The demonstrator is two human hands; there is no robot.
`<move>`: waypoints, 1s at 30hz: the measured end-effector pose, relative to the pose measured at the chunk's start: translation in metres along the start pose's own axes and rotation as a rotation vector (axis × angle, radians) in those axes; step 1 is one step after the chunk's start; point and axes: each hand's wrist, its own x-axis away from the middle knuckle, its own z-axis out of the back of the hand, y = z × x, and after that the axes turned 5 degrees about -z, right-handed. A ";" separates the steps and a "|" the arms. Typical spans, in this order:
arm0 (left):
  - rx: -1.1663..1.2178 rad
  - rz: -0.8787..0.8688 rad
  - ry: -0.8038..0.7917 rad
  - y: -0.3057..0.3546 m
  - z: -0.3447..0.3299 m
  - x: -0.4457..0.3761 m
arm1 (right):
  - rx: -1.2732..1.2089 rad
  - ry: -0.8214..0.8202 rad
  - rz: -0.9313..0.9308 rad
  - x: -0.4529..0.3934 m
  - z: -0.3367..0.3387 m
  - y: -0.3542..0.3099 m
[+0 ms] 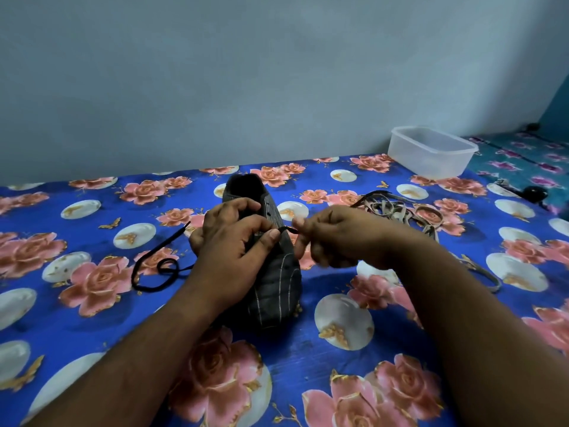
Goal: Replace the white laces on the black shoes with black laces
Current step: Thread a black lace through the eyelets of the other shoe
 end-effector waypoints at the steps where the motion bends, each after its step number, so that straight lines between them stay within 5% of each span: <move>1: 0.004 0.000 0.002 0.000 0.000 0.000 | 0.026 -0.035 -0.021 0.000 -0.003 0.000; 21: -0.005 0.033 -0.022 0.002 0.001 0.000 | -0.958 0.296 -0.070 -0.024 -0.015 0.000; 30: -0.026 0.019 -0.031 0.001 0.002 0.000 | -1.132 0.581 -0.067 -0.028 0.040 0.026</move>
